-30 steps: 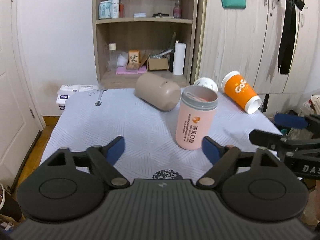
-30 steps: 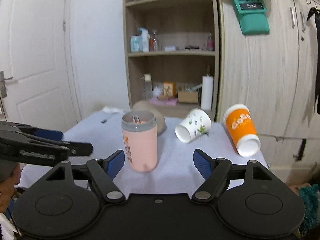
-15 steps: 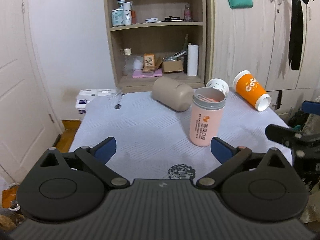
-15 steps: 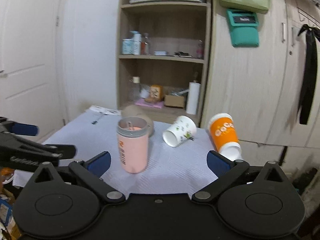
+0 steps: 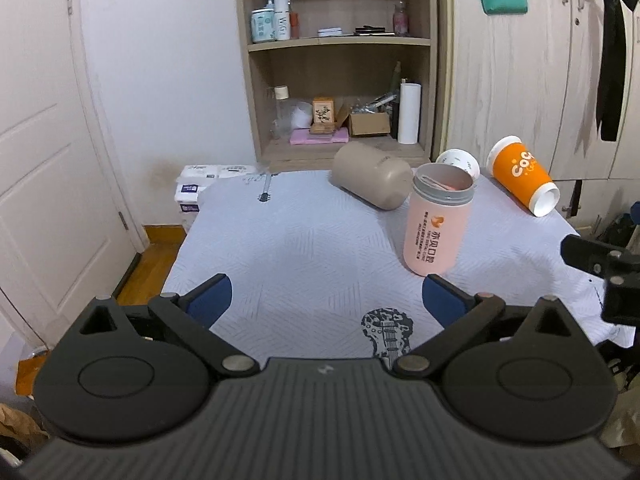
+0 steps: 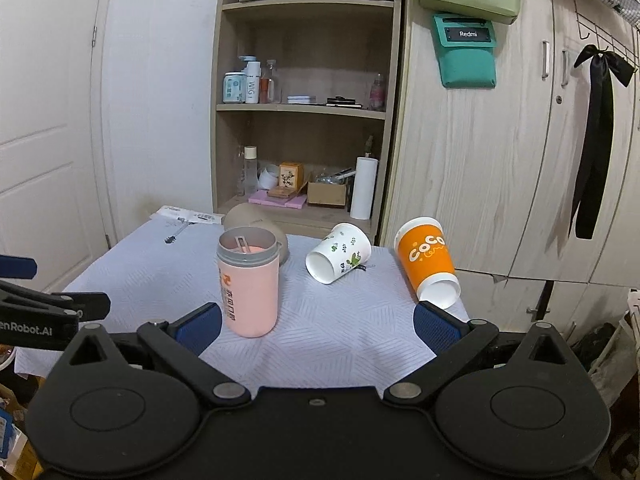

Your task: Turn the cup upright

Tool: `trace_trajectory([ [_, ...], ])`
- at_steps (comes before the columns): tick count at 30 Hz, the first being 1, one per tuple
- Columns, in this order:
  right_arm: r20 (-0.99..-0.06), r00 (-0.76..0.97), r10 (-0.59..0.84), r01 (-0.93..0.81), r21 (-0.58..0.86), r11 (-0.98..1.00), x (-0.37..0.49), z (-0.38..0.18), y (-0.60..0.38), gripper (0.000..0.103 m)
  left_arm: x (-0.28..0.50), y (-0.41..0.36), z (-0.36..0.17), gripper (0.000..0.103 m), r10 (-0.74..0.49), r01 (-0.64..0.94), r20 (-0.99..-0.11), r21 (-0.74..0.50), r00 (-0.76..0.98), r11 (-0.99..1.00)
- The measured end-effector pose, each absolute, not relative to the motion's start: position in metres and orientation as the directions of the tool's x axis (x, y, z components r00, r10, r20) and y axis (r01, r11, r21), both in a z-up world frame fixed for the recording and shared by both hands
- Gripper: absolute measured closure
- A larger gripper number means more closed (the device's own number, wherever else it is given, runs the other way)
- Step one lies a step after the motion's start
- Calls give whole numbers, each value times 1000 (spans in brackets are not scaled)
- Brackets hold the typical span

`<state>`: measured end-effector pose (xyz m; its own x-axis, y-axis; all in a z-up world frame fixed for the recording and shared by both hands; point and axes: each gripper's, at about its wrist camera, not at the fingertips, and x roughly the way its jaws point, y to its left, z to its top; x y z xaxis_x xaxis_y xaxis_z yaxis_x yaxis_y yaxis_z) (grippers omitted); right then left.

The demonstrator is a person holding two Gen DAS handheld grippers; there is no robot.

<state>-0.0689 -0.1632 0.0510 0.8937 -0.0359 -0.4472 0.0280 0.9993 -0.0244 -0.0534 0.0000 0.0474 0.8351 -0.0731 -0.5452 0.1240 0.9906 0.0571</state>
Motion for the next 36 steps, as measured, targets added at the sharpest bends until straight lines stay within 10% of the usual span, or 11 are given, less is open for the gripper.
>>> trace_trajectory([
  [36,-444,886,-135,146,-7,989,-75,50,-172,0,-57,1,43,0,54,24,-508,145,860,989],
])
